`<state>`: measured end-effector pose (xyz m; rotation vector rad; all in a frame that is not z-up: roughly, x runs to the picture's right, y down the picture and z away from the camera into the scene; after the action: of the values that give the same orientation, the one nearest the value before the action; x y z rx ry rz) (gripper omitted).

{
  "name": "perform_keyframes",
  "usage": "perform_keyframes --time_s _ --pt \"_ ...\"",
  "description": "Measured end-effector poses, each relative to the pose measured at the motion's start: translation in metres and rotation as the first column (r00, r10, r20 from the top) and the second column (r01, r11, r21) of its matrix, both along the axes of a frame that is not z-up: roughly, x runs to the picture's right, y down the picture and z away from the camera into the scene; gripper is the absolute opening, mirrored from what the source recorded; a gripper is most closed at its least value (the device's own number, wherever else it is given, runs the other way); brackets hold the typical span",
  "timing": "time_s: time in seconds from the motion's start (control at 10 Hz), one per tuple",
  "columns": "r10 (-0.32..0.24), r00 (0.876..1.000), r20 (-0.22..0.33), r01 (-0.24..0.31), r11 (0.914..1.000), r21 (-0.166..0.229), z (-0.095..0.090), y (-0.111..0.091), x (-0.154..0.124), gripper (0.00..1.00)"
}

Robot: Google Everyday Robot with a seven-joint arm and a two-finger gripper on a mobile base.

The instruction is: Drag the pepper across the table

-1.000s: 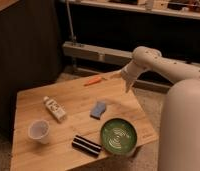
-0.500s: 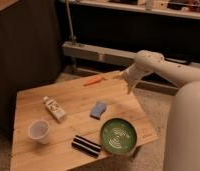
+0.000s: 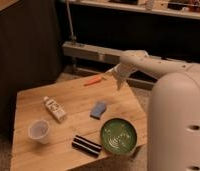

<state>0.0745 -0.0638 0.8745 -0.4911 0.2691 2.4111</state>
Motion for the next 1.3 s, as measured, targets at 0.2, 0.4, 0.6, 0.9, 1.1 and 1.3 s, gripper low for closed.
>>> perform_keyframes --time_s 0.2,0.4,0.6,0.9,1.1,1.3 --pt "-0.015 0.999 -0.035 0.014 0.9998 -0.013 0.014 -0.017 -0.011 0.73" --pt "0.009 1.0 -0.022 -0.01 0.9991 -0.041 0.028 -0.029 -0.012 0.73" --pt "0.091 0.995 0.044 -0.088 0.9929 -0.08 0.047 -0.029 -0.003 0.73" --pt "0.205 0.963 0.173 -0.195 0.9782 -0.072 0.069 -0.021 0.015 0.73" --pt "0.19 0.96 0.206 -0.187 0.9817 -0.036 0.063 -0.022 0.009 0.73" --pt "0.166 0.961 0.222 -0.171 0.9853 0.002 0.056 -0.019 0.003 0.73"
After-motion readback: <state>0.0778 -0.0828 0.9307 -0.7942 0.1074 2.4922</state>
